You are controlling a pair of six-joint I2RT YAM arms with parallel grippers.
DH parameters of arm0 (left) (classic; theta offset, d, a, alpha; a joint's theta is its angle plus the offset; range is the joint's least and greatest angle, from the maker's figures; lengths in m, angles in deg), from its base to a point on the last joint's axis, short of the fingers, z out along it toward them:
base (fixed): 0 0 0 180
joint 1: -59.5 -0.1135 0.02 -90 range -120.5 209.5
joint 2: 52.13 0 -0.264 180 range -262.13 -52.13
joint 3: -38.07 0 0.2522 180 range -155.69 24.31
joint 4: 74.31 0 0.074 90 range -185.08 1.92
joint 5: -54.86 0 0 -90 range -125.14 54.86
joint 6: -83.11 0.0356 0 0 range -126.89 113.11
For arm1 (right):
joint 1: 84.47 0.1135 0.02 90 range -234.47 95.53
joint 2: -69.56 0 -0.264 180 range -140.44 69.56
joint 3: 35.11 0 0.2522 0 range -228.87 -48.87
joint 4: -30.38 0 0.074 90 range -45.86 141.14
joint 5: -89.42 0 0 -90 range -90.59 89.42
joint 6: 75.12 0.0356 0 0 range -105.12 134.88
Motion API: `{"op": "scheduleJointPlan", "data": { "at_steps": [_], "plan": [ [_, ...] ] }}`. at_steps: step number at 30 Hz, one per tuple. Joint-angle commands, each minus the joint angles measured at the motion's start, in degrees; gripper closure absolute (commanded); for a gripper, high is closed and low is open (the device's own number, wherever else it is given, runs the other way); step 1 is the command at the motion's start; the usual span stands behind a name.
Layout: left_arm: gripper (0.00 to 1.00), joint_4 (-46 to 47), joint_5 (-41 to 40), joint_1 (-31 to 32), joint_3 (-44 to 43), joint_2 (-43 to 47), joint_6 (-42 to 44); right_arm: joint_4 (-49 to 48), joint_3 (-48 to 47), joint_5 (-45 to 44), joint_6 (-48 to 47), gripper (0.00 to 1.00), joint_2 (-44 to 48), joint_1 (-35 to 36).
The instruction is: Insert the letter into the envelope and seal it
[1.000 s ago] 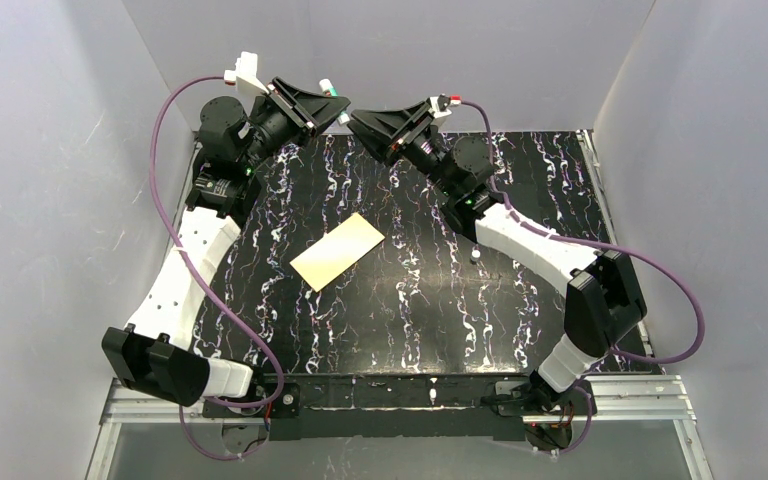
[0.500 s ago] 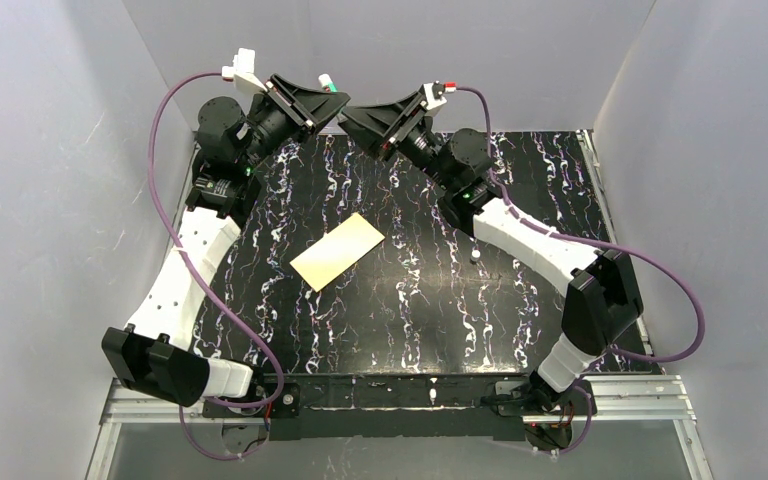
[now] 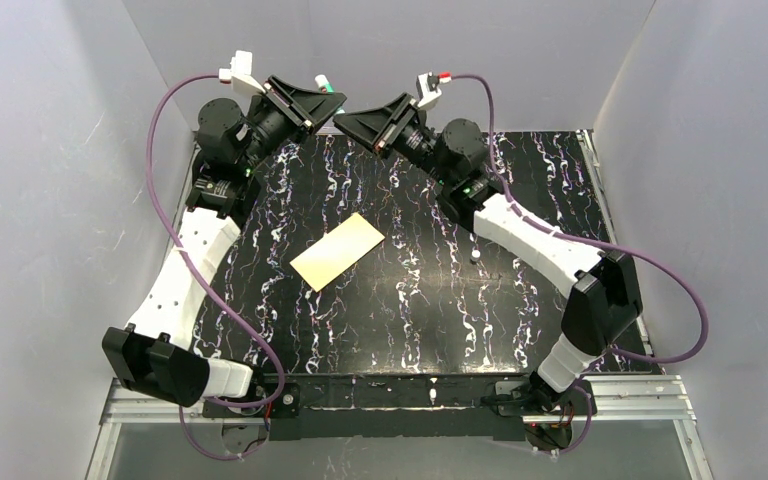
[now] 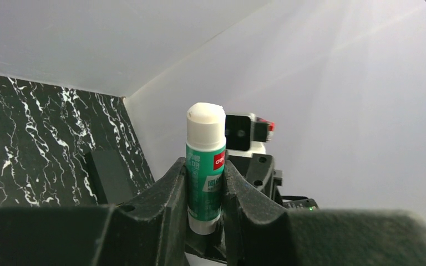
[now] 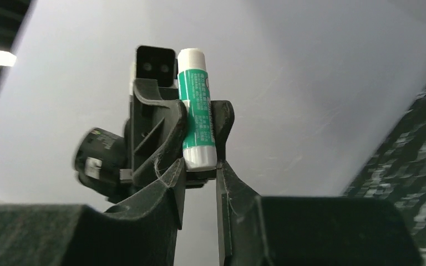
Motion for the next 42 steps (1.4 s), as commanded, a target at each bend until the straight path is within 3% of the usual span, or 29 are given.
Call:
{"op": "scheduleJointPlan", "data": {
  "at_steps": [1,8,16,19,21,23,26,30,33,37,42],
  "plan": [
    [1.0,1.49,0.43,0.32,0.77,3.58,1.18,16.14,-10.34,0.93,-29.25,0.96,-0.04,0.31],
    [1.0,-1.88,0.4,0.3,0.85,2.88,2.19,41.24,-23.36,-11.2,-71.16,0.99,-3.13,2.9],
    [1.0,-5.6,-0.4,0.36,-1.07,1.72,5.18,41.15,-23.25,-32.42,-102.01,0.99,-6.27,11.89],
    [1.0,-7.14,-0.91,0.33,-1.77,1.56,7.22,39.44,-23.08,-40.45,-107.37,0.92,-7.37,13.66],
    [1.0,-7.45,-0.97,0.3,-1.68,1.73,8.8,39.98,-23.29,-41.19,-104.76,0.76,-6.87,13.72],
    [1.0,-7.73,-0.53,0.3,-1.78,1.6,11.06,40.8,-22.38,-39.07,-99.56,0.46,-4.66,13.51],
    [1.0,-6.38,2.32,0.1,-1.24,1.42,16.75,43.83,-20.99,-30.55,-89.51,0.28,0.13,12.22],
    [1.0,-4.99,11.52,0.02,-1.93,1.01,28.32,46.84,-16.8,-12.91,-74.74,0.25,7.77,5.6],
    [1.0,-3.54,19.11,-0.04,-0.66,1.82,36.15,43.03,-10.07,-0.55,-66.18,0.24,13.85,1.82],
    [1.0,0.05,27.02,0.02,1.99,3.22,44.49,38.72,-5.16,6.58,-57.2,0.23,17.89,0.38],
    [1.0,0.29,29.97,-0.01,3.39,3.74,50.01,35.03,-6.11,10.03,-46.0,0.17,17.01,0.3]
  ]
}}
